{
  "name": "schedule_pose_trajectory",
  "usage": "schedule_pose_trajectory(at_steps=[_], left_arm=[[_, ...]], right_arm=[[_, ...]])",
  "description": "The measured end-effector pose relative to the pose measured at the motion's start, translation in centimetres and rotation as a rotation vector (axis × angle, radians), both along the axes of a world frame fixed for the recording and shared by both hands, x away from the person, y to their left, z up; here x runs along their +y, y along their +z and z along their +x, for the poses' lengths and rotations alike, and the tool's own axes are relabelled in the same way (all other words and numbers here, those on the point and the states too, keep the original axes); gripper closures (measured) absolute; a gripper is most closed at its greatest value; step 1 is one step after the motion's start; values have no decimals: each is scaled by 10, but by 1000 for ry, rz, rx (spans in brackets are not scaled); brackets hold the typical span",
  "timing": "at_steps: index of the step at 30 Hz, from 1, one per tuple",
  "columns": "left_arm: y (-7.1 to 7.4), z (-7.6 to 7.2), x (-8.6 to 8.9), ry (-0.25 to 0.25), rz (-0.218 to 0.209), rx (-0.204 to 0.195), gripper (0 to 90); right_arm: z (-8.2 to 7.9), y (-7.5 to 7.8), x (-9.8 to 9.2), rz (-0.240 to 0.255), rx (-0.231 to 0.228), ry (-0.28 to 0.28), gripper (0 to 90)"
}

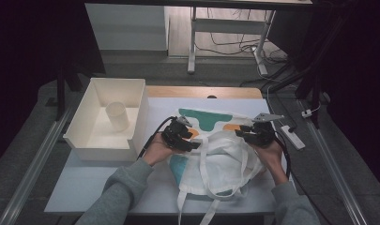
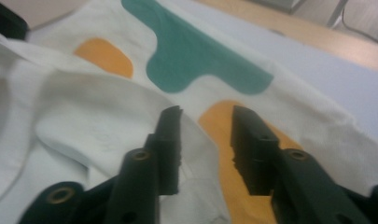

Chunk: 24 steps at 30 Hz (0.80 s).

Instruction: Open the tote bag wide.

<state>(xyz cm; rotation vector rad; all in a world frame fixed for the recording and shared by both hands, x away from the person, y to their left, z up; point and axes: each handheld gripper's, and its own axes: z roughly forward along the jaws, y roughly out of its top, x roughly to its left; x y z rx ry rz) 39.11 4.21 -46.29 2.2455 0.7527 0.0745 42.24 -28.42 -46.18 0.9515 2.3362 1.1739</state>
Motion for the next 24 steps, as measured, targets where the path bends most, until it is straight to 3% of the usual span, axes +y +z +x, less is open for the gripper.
schedule_pose_trajectory(at_steps=[1, 4, 10, 14, 19, 21, 24], left_arm=[[-1, 1, 0, -6, -13, 9, 504], [-2, 1, -1, -2, 9, -4, 582], [-5, 3, 0, -3, 28, -11, 793], [-6, 3, 0, -4, 29, -23, 827], [-7, 5, 2, 8, 14, -18, 833], [-7, 5, 2, 13, 10, -15, 834], [-7, 6, 3, 17, 3, -12, 834]], right_arm=[[-2, 3, 0, 10, -12, 2, 589], [-13, 13, 3, 15, -50, 6, 507], [-43, 28, 21, 1, -33, 113, 440], [-67, 29, 44, -2, 14, 210, 427], [-96, 19, 82, -55, 77, 359, 412], [-105, 15, 94, -81, 96, 398, 404], [-118, 9, 106, -77, 126, 441, 402]])
